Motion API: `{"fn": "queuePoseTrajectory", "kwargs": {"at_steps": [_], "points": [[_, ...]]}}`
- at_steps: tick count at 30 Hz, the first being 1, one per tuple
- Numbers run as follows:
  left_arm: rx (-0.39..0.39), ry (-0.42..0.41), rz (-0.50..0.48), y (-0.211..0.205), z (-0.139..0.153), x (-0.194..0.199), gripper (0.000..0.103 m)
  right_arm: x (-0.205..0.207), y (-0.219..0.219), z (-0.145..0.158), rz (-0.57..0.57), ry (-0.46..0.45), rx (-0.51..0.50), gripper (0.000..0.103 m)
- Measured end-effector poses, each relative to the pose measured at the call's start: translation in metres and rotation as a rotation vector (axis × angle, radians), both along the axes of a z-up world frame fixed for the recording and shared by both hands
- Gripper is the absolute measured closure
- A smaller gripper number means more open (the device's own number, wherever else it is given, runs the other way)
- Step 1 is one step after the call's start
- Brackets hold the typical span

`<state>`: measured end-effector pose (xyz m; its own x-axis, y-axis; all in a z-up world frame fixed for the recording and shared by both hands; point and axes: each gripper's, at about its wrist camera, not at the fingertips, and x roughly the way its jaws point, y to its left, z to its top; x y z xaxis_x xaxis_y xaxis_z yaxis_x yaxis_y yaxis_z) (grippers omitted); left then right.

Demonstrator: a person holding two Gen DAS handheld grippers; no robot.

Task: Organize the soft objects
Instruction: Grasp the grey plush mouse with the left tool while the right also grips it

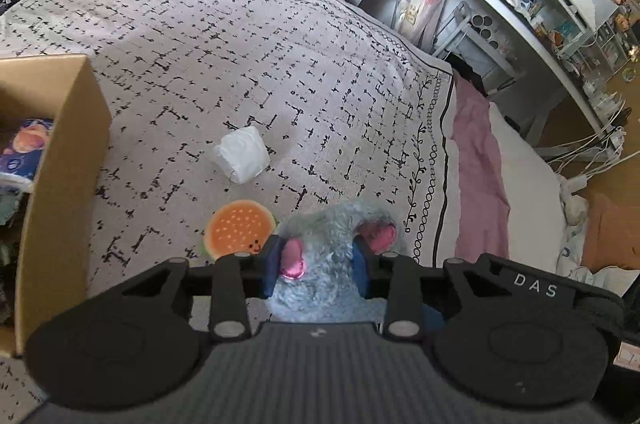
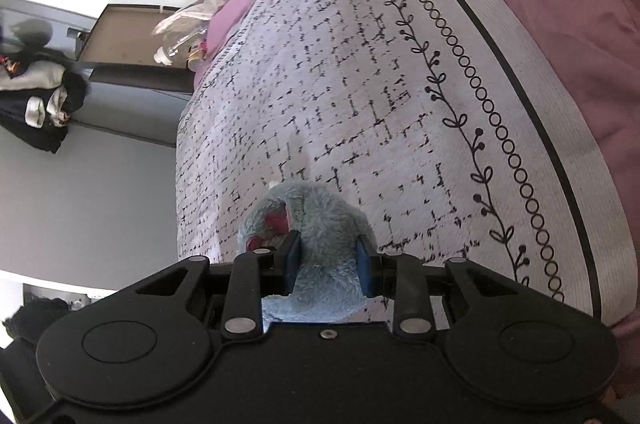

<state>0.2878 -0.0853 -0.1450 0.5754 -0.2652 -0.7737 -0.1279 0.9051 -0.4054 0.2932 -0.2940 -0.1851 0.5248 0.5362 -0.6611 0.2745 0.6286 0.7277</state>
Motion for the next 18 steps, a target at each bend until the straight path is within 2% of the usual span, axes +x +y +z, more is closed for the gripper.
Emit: {"fn": "queuePoseTrajectory", "kwargs": {"at_steps": [18], "points": [[-0.033,-0.07,0.039,0.031,0.037,-0.05,0.067,-0.041,0.032,0.044,0.026,-0.078,-0.031,0.074]]}}
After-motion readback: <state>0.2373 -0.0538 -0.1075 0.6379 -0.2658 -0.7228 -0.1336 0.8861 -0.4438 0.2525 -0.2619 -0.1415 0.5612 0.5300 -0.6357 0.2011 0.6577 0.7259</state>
